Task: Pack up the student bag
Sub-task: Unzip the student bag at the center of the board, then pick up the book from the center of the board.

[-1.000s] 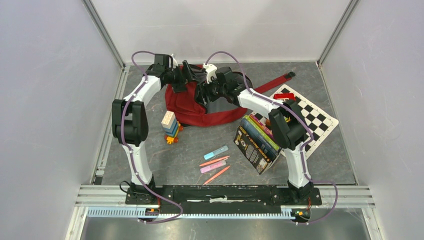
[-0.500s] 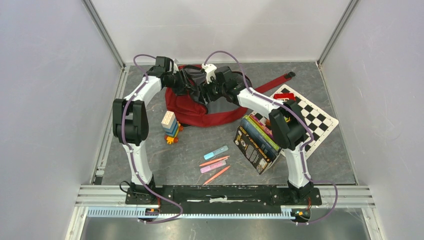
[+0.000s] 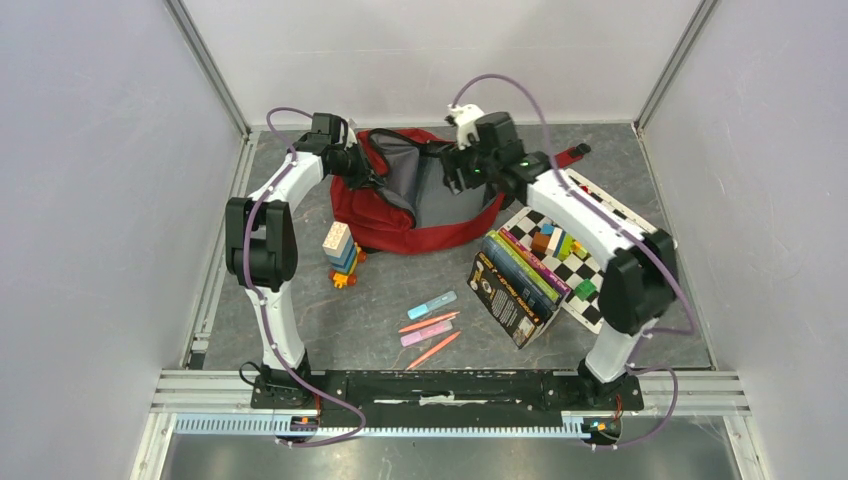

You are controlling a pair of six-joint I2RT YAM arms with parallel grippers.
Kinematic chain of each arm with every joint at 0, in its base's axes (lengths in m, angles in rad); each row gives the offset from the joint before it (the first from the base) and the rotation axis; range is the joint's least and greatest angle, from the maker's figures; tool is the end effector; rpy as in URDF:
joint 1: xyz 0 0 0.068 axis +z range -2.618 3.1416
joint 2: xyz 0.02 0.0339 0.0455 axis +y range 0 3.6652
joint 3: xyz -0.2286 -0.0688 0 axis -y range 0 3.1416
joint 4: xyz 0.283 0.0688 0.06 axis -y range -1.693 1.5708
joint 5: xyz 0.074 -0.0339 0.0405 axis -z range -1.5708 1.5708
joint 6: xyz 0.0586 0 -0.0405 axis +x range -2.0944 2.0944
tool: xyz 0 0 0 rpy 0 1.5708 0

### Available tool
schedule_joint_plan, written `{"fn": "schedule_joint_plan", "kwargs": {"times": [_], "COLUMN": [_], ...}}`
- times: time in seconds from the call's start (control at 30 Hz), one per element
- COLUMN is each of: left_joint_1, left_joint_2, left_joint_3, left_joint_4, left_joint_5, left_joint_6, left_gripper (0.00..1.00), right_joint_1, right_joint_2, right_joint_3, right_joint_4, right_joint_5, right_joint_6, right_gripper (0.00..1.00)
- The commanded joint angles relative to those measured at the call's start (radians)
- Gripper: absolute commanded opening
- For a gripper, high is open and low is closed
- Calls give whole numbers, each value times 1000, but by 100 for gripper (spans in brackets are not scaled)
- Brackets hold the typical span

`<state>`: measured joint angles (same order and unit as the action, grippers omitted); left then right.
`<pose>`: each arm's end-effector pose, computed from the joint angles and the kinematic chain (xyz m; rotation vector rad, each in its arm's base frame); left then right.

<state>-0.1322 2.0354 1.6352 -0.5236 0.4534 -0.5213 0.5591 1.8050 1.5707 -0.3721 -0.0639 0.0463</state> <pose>0.4752 -0.0891 0.1618 -0.2993 2.5385 -0.8310 0.3974 0.2531 0.2530 -0.5950 2.1240 0.4114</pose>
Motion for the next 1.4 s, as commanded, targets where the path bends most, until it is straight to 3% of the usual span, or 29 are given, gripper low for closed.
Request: {"fn": "schedule_joint_plan", "kwargs": {"times": [0.0,0.13,0.3,0.57,0.83,1.37], "left_joint_1": [0,0,0,0,0,0], "left_joint_2": [-55,-55,-52,-53,-56,-67], "left_joint_3": [7,3,2,-3,-12,-28], "left_joint_4": [13,13,17,19,23,33], "left_joint_5": [-26,-34,-36,-31,-21,-11], "left_joint_6": [42,38,28,25,25,16], "left_gripper": [2,2,2,2,2,2], "right_joint_1": [-99,-158,-188,-202,-202,-200], "right_joint_2": [-134,-207,-331,-417,-442,-461], "right_joint_3": [-61,-114,-276,-353,-389,-438], "right_joint_4": [-190,-332,-361,-400,-400,-391], "right_joint_5": [8,13,-6,-72,-86,-62], "right_joint_6": [-37,-62,-52,-52,-48,-63], "right_gripper": [72,68,67,62,55,50]}}
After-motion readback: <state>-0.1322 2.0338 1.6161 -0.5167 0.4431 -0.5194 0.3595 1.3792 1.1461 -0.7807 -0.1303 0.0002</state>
